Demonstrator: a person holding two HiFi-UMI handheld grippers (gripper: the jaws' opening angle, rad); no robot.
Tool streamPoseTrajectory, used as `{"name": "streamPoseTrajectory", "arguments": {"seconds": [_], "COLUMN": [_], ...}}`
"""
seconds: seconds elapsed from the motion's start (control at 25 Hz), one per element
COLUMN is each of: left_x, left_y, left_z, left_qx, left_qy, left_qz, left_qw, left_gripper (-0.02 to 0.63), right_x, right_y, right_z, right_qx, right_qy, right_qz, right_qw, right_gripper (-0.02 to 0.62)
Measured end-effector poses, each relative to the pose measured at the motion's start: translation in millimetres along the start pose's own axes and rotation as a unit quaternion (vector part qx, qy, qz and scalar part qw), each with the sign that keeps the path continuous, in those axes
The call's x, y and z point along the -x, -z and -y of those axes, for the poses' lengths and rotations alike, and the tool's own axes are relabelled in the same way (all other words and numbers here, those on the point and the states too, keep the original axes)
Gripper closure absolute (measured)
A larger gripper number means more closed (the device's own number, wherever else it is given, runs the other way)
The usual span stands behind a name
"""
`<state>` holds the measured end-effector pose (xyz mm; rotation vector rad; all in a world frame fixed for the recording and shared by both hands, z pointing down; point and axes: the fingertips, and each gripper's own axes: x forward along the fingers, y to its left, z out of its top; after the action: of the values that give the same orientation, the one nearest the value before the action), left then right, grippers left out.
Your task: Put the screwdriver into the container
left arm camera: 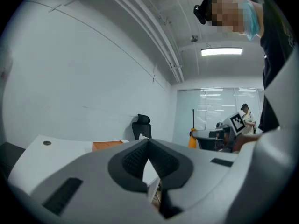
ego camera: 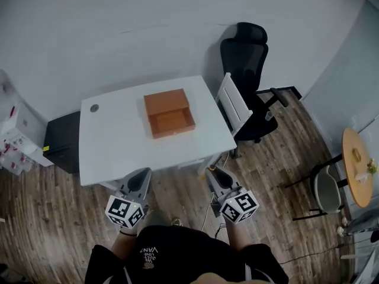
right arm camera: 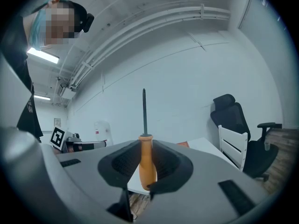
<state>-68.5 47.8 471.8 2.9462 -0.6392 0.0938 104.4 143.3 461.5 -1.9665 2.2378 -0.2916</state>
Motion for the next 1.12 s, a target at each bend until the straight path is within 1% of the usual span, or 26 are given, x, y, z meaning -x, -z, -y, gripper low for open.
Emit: {"name": "streamPoseTrajectory", "arguments": {"seconds": [0.32,0.8,1.12], "left_x": [-17,-56,-81], "left_y": [-7,-27,-38], "left_z": [-17,-51,-87], "left_qx": [-0.004,-0.010,-0.011], "left_qy": [-0.004,0.011,0.027], "left_qz": [0.002,0.008,0.013], "left_qw": [1.0000,0.9999,0.9995], "left_gripper": [0.591,0.591,0.592], "right_x": [-27,-72,-114], "right_y": [-8,-24,-34], "right_z": [11,29,36], "right_qx": [0.001,0.008,0.015], "right_qy": [-0.005,0.000,0.011], "right_qz": [0.002,0.008,0.017], "right_qw": [1.000,1.000,1.000], "right_gripper": [0.515,0.515,0.515]}}
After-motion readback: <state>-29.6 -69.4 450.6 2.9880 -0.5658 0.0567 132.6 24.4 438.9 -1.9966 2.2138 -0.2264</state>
